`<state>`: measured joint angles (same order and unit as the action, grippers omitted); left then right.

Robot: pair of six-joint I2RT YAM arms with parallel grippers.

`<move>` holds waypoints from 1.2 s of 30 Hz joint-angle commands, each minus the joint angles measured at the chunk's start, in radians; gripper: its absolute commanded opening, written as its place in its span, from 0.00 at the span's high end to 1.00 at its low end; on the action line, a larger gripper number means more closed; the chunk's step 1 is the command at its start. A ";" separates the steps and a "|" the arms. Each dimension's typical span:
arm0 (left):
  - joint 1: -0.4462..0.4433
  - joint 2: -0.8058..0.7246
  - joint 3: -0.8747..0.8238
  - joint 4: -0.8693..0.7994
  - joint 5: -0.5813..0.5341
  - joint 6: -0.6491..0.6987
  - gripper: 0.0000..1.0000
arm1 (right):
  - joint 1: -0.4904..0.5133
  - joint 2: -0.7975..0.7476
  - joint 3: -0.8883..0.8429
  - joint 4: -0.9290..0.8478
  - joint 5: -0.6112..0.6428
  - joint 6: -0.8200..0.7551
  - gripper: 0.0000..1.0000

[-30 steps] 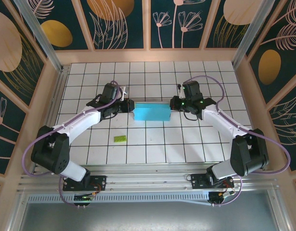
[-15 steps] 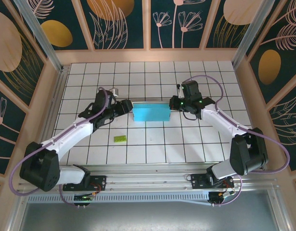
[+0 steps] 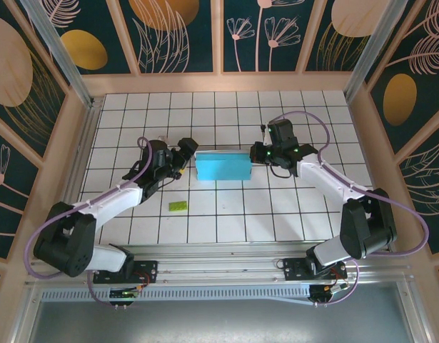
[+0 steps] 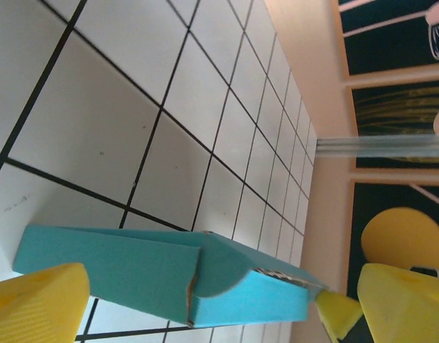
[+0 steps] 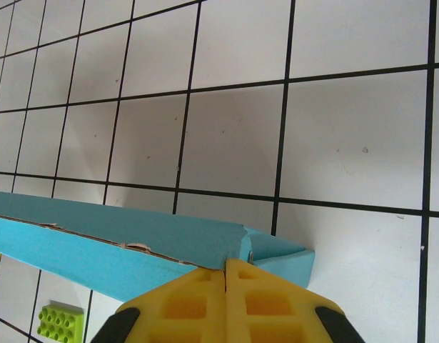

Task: Fold the paper box

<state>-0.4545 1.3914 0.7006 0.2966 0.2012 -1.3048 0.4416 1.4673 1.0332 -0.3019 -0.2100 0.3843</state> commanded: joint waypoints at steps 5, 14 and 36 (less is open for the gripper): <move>-0.004 0.075 -0.035 0.170 0.047 -0.219 0.03 | 0.033 0.074 -0.073 -0.255 -0.023 0.008 1.00; -0.015 0.108 -0.049 0.189 0.063 -0.295 0.18 | 0.038 0.076 -0.070 -0.254 -0.025 0.007 1.00; -0.015 0.115 -0.079 0.174 0.053 -0.311 0.53 | 0.037 -0.032 -0.079 -0.216 -0.083 0.030 0.85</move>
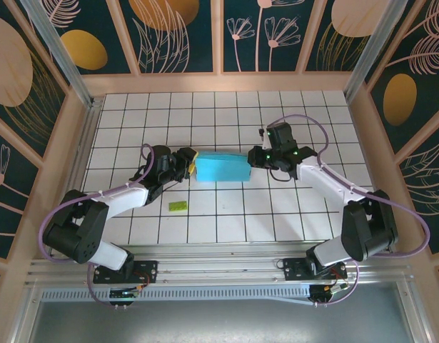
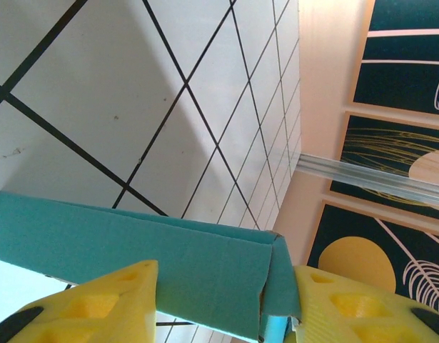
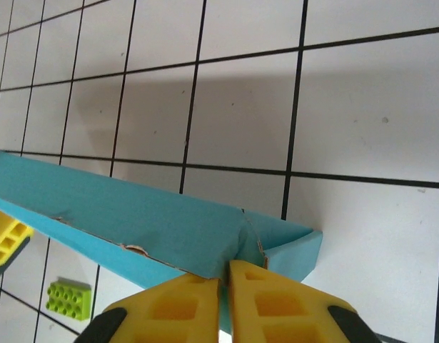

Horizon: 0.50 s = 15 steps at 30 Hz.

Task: Fold the paper box

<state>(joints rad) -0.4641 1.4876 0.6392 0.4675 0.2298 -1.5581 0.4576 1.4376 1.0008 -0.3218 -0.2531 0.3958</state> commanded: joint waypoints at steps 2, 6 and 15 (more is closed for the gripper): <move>-0.006 0.017 -0.018 -0.001 0.023 -0.053 0.53 | 0.018 -0.015 -0.037 -0.198 -0.046 0.021 0.82; -0.006 0.013 -0.014 -0.007 0.025 -0.042 0.52 | 0.015 -0.039 -0.018 -0.198 -0.060 0.032 0.78; -0.006 0.003 -0.007 -0.027 0.014 -0.019 0.50 | -0.019 -0.120 -0.011 -0.178 -0.081 0.061 0.70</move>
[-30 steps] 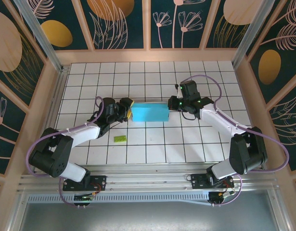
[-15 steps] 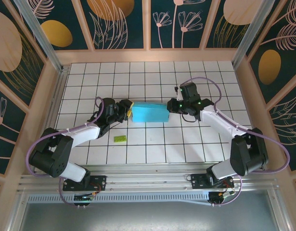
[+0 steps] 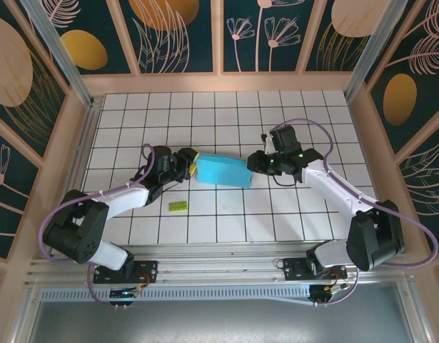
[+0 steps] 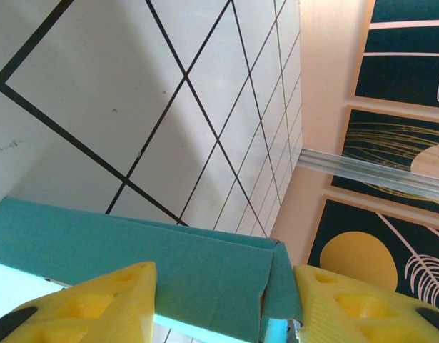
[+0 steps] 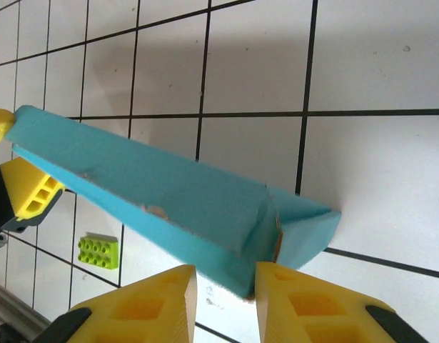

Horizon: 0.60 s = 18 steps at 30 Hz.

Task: Fold the paper box

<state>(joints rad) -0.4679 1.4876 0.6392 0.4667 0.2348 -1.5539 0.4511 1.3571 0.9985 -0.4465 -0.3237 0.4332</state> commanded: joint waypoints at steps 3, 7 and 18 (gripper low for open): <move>-0.003 0.005 -0.005 -0.025 0.011 -0.020 0.50 | -0.028 -0.054 -0.008 -0.060 -0.003 0.034 0.70; -0.003 0.002 0.001 -0.025 0.012 -0.003 0.50 | -0.044 -0.076 -0.006 -0.036 0.014 0.092 0.70; -0.015 -0.012 0.033 0.035 0.038 0.097 0.43 | -0.152 0.000 0.029 0.232 -0.040 0.242 0.54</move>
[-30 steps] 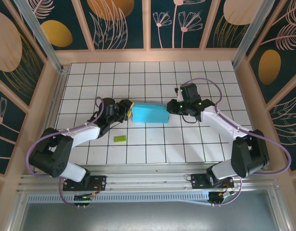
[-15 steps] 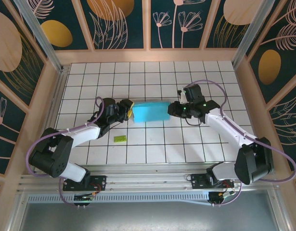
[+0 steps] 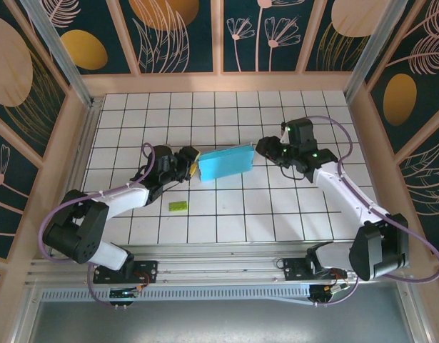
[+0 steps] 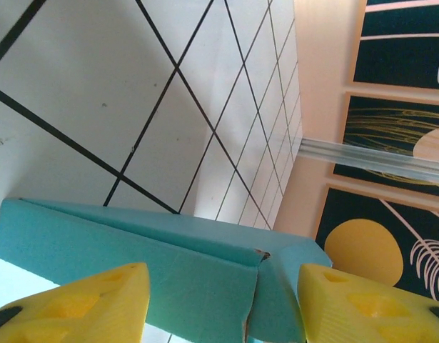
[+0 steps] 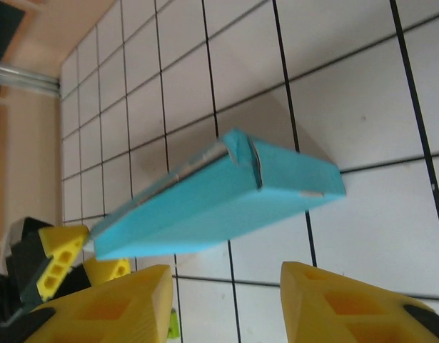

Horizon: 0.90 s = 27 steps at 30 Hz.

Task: Fold the paper box

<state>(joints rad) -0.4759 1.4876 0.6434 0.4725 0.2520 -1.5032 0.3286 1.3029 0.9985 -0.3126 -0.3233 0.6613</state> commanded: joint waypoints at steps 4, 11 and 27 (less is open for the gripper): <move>-0.007 -0.023 0.041 0.008 0.016 0.066 0.41 | -0.041 0.197 0.167 0.001 -0.056 -0.105 0.54; -0.007 -0.035 0.041 0.018 0.012 0.093 0.36 | -0.041 0.315 0.288 -0.065 -0.122 -0.185 0.50; -0.007 -0.129 0.159 -0.323 -0.207 0.302 0.29 | -0.035 0.375 0.271 -0.079 -0.142 -0.169 0.72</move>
<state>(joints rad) -0.4786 1.3777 0.7715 0.2699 0.1234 -1.2648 0.2890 1.6730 1.2884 -0.3923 -0.4496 0.4816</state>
